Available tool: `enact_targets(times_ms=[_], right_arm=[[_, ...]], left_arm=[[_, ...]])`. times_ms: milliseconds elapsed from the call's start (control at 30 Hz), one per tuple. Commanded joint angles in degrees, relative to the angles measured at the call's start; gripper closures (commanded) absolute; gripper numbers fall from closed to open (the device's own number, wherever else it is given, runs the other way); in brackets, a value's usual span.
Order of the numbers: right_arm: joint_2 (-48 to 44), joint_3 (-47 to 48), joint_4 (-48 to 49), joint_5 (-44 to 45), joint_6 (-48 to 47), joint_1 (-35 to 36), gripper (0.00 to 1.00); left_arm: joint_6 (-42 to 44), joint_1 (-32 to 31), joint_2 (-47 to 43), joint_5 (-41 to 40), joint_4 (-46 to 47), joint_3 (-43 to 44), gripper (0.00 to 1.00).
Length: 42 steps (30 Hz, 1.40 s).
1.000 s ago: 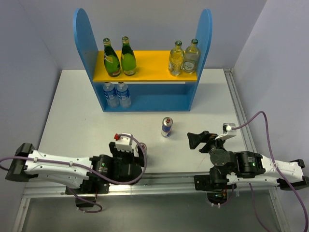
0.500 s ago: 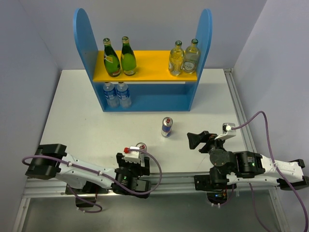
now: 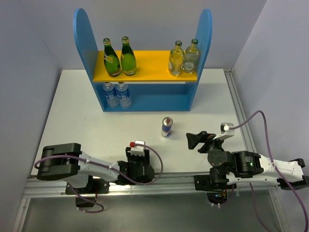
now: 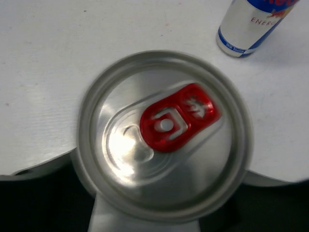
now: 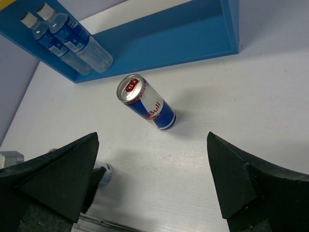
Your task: Place and organize the beverage onto the shelf
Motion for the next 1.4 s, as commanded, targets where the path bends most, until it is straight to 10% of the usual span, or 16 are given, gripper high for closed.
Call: enact_targets(times_ms=[0, 33, 200, 633, 1367], right_arm=[[2.6, 0.1, 2.2, 2.0, -0.2, 0.3, 0.0], [3.6, 0.5, 2.8, 1.9, -0.3, 0.3, 0.0], [14.0, -1.8, 12.9, -1.2, -1.8, 0.3, 0.0], [39.5, -6.1, 45.4, -16.0, -10.5, -11.4, 0.0], [62.9, -7.4, 68.8, -11.1, -14.9, -23.4, 0.14]], left_arm=[[10.5, 3.0, 2.0, 0.7, 14.3, -0.7, 0.4], [11.3, 3.5, 2.5, 0.0, 15.9, -0.5, 0.64], [20.7, 7.7, 3.1, 0.6, 21.6, 0.8, 1.0], [40.7, 25.4, -3.4, 17.0, 41.3, 1.7, 1.0], [47.5, 41.2, 25.4, 36.9, 51.5, 26.9, 1.0]])
